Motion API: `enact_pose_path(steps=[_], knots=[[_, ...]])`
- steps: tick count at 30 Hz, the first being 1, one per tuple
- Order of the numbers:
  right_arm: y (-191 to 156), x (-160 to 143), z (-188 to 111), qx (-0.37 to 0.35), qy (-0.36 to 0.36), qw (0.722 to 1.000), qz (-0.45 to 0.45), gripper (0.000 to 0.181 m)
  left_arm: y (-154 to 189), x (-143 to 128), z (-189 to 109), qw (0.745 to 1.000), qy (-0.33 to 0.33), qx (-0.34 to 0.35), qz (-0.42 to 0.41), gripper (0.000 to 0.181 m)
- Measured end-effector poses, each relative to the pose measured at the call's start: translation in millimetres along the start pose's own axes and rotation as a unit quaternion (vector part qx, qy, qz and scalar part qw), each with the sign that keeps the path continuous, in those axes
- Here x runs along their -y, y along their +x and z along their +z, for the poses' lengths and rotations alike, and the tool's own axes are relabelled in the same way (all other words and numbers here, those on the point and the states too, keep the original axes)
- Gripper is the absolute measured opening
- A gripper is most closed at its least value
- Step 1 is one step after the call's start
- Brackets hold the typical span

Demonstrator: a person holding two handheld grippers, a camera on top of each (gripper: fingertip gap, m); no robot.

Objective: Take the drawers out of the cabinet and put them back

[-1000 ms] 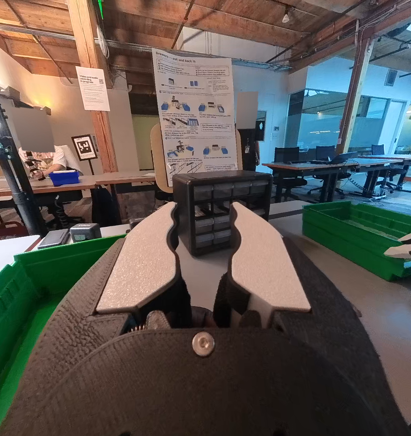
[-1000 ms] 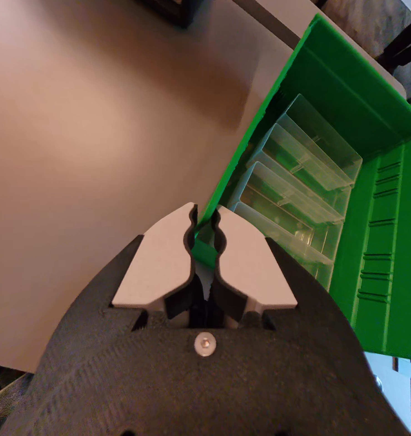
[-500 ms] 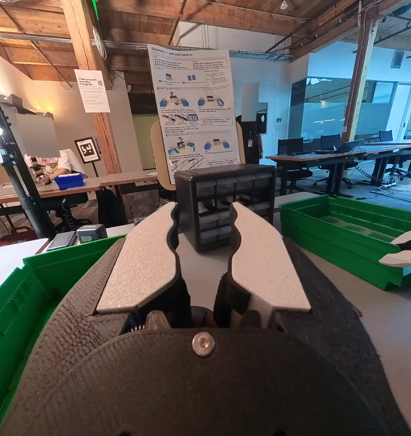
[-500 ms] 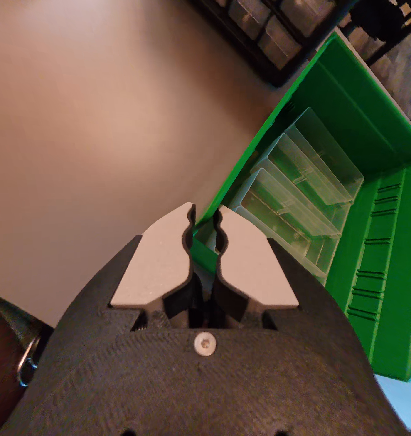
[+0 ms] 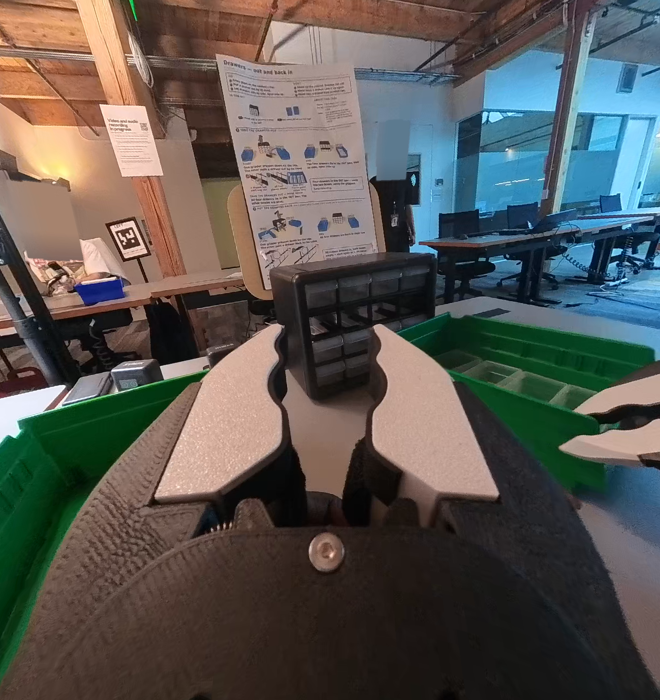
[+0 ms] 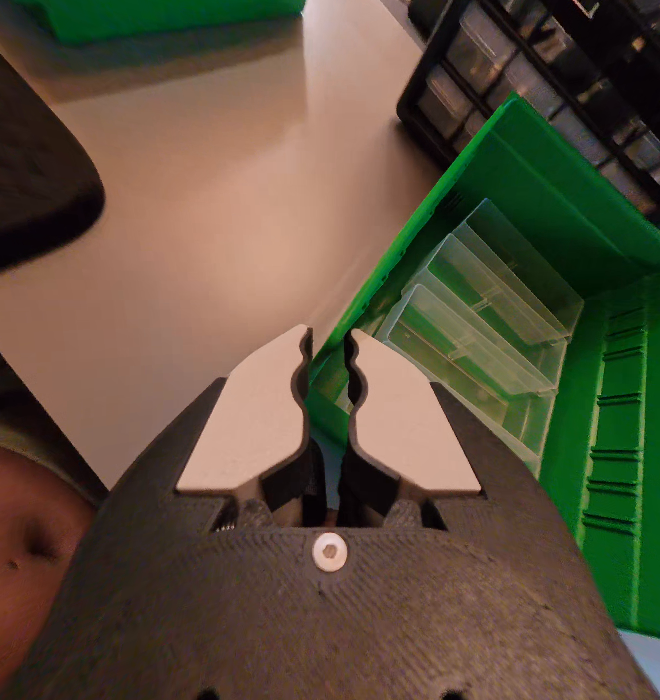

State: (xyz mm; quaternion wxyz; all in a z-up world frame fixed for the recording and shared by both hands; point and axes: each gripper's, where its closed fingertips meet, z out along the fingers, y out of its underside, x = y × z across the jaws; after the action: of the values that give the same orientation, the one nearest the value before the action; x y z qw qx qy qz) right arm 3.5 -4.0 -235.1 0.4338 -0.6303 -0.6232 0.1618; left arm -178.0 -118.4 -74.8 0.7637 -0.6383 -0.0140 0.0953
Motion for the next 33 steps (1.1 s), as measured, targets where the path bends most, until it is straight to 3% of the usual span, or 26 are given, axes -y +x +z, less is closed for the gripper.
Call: enact_pose_path(steps=[1,10,13,17,21,24,26,30,33], knots=[[-6.5,5.4,2.8,0.009,0.010,1.000,0.002,0.016,0.2,-0.5,0.3,1.000,-0.001,0.000,0.000,0.040],[-52.4,43.0,21.6,0.066,0.077,0.995,-0.007,0.022,9.5,-9.1,7.3,1.000,-0.009,-0.013,0.003,0.040],[-52.8,66.7,3.2,0.087,0.192,0.977,-0.004,0.033,24.7,-14.8,15.4,0.999,-0.016,-0.032,0.000,0.044],[-7.9,86.2,-45.4,0.048,0.340,0.937,0.066,0.076,67.0,-34.0,35.5,0.995,-0.052,-0.077,-0.017,0.062],[62.0,69.5,-83.8,-0.034,0.384,0.915,0.115,0.103,122.2,-65.1,56.4,0.988,-0.105,-0.113,0.008,0.087],[113.2,51.3,-107.1,-0.098,0.399,0.896,0.168,0.107,156.2,-91.2,62.8,0.977,-0.159,-0.121,0.078,0.093],[132.5,42.6,-119.5,-0.109,0.415,0.881,0.200,0.106,157.3,-103.1,65.7,0.971,-0.176,-0.081,0.142,0.093],[149.4,34.3,-132.6,-0.118,0.438,0.860,0.234,0.101,151.0,-123.9,61.2,0.952,-0.215,-0.041,0.215,0.086],[151.4,32.3,-131.3,-0.131,0.431,0.863,0.226,0.101,139.3,-134.2,53.6,0.944,-0.245,-0.020,0.220,0.077]])
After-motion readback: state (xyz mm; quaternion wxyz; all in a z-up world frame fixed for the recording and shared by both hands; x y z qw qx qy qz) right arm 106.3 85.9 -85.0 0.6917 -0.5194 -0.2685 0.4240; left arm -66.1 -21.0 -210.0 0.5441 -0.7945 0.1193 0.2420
